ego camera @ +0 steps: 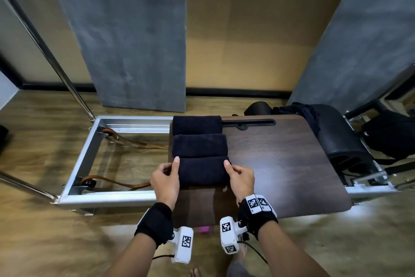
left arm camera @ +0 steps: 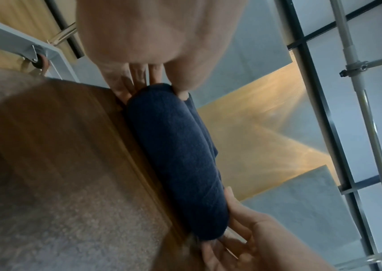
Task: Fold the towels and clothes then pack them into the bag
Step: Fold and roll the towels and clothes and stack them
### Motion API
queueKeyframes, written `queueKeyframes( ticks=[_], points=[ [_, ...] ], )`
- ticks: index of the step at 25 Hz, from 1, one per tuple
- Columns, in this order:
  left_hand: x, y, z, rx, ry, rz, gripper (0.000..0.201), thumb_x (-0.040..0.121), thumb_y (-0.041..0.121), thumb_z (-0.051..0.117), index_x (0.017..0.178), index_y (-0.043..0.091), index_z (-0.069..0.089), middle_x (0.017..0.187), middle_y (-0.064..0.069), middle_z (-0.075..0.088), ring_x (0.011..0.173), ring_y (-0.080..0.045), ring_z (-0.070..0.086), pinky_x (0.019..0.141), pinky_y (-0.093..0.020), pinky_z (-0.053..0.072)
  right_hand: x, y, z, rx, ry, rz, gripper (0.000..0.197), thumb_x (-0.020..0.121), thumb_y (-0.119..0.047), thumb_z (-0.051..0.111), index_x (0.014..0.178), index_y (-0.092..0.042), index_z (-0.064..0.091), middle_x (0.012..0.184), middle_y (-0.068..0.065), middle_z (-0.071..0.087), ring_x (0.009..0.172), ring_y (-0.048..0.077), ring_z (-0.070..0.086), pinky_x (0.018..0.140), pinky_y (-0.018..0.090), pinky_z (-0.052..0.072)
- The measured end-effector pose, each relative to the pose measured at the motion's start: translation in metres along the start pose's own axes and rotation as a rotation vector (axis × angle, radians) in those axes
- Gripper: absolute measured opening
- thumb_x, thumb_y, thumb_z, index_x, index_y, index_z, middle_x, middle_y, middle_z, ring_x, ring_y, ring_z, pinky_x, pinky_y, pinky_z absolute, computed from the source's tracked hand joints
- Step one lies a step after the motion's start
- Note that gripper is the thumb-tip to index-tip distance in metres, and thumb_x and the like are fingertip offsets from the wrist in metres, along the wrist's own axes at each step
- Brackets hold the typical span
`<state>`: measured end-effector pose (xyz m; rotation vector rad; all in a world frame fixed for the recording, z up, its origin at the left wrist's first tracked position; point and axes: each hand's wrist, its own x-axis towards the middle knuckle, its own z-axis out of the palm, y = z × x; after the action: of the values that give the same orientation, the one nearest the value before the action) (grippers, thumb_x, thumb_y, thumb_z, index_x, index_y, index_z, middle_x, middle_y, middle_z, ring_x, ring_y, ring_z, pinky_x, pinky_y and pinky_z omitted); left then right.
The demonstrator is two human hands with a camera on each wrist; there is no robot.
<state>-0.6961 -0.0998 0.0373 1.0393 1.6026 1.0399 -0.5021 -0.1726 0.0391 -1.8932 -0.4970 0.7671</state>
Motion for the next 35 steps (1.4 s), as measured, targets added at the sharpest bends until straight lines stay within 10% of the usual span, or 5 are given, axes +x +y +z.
queueKeyframes(
  ticks=[4,11,25,30,35],
  points=[
    [-0.004,0.003,-0.002,0.067,-0.064,0.039,0.038,0.101,0.05,0.065,0.098,0.013,0.077,0.095,-0.003,0.077,0.094,-0.019,0.07,0.082,-0.033,0.053,0.006,-0.005,0.001,-0.099,0.009,0.023,0.046,0.093,-0.042,0.075,0.071,-0.001,0.076,0.063,0.01,0.061,0.067,0.02,0.055,0.069,0.034,0.051],
    [-0.009,0.0,-0.008,0.243,-0.185,0.078,0.032,0.101,0.047,0.064,0.117,0.02,0.068,0.119,-0.002,0.062,0.11,-0.021,0.062,0.096,-0.042,0.055,0.002,-0.008,0.004,-0.01,-0.104,0.069,0.03,0.093,-0.037,0.073,0.075,-0.015,0.081,0.077,-0.006,0.079,0.09,0.017,0.074,0.085,0.042,0.059],
    [-0.028,0.002,-0.013,0.204,-0.191,0.078,0.066,0.096,0.057,0.068,0.147,0.019,0.051,0.142,-0.002,0.055,0.131,-0.023,0.056,0.113,-0.051,0.048,-0.001,-0.004,-0.026,-0.091,-0.173,-0.032,0.054,0.085,-0.043,0.082,0.128,-0.013,0.069,0.096,-0.011,0.07,0.096,0.011,0.069,0.09,0.045,0.062],
    [-0.072,0.018,0.002,0.213,0.149,0.255,0.026,0.099,0.056,0.06,0.111,0.034,0.058,0.11,0.008,0.059,0.099,-0.013,0.061,0.087,-0.038,0.054,0.01,0.0,-0.064,-0.083,-0.224,-0.01,0.047,0.088,-0.046,0.078,0.127,-0.02,0.067,0.098,-0.004,0.071,0.101,0.017,0.068,0.092,0.048,0.06],
    [-0.135,0.042,0.094,0.179,-0.145,0.385,0.027,0.102,0.048,0.063,0.083,0.028,0.066,0.076,0.009,0.067,0.068,-0.005,0.06,0.064,-0.025,0.047,0.032,0.008,-0.159,0.042,-0.227,0.03,0.021,0.095,-0.031,0.073,0.103,-0.012,0.074,0.089,0.004,0.073,0.083,0.019,0.069,0.059,0.032,0.056]
  ],
)
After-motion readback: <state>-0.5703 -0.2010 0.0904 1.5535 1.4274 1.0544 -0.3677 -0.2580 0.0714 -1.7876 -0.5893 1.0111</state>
